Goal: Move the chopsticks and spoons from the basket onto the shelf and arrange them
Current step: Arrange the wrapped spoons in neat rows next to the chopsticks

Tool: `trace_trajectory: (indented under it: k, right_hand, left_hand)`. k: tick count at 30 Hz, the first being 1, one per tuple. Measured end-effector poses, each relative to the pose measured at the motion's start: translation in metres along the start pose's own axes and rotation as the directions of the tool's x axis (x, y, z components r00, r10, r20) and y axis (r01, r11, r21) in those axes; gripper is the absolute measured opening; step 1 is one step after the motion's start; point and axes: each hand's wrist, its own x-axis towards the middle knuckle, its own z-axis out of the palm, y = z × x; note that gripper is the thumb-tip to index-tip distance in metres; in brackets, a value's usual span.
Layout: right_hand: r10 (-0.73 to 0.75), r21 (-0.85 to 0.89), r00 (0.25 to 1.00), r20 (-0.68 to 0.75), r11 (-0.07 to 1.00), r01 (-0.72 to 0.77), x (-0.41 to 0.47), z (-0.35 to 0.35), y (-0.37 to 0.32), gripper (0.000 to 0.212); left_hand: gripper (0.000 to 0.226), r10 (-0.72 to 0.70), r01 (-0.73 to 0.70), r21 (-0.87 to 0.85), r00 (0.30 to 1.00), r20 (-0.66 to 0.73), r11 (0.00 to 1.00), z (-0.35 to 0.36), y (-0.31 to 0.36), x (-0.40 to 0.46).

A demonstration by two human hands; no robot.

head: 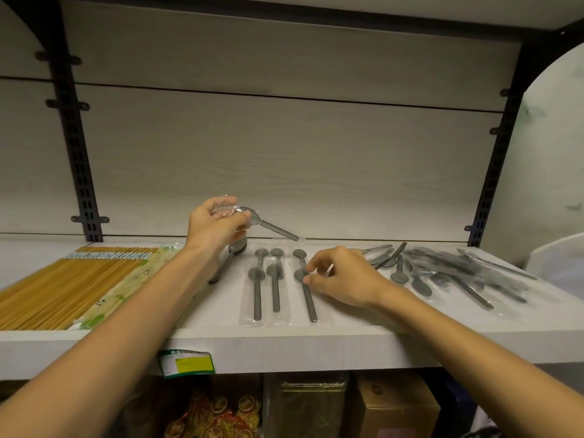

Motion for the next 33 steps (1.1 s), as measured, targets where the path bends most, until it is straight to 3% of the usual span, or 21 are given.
trace_trajectory:
  k: [11,19,23,27,33]
  right_hand:
    - [-0.051,-0.164,0.997,0.055,0.985,0.059,0.002,0.011,-0.003,0.04]
    - [-0.061,-0.127,0.998,0.034,0.99,0.065,0.004,0.011,0.0,0.039]
    - [-0.09,-0.09,0.995,-0.046,0.992,0.086,0.007,-0.006,0.011,0.039]
    - [-0.073,-0.096,0.984,-0.164,0.994,0.057,0.013,-0.034,0.03,0.028]
    - [0.017,-0.05,0.981,-0.196,0.998,-0.027,0.022,-0.055,0.065,0.023]
  left_hand:
    - [0.033,-0.019,0.02,-0.037,1.0,0.012,0.999,0.006,0.001,0.002]
    - [0.045,-0.022,0.021,-0.057,1.0,-0.018,0.998,0.006,0.004,0.005]
    - [0.052,-0.07,0.069,-0.096,0.997,-0.014,0.993,0.013,0.006,0.011]
    - [0.055,-0.157,0.167,-0.106,0.983,0.097,0.98,0.032,0.007,0.02]
    - [0.051,-0.303,0.226,0.24,0.882,0.362,0.944,0.074,-0.012,0.033]
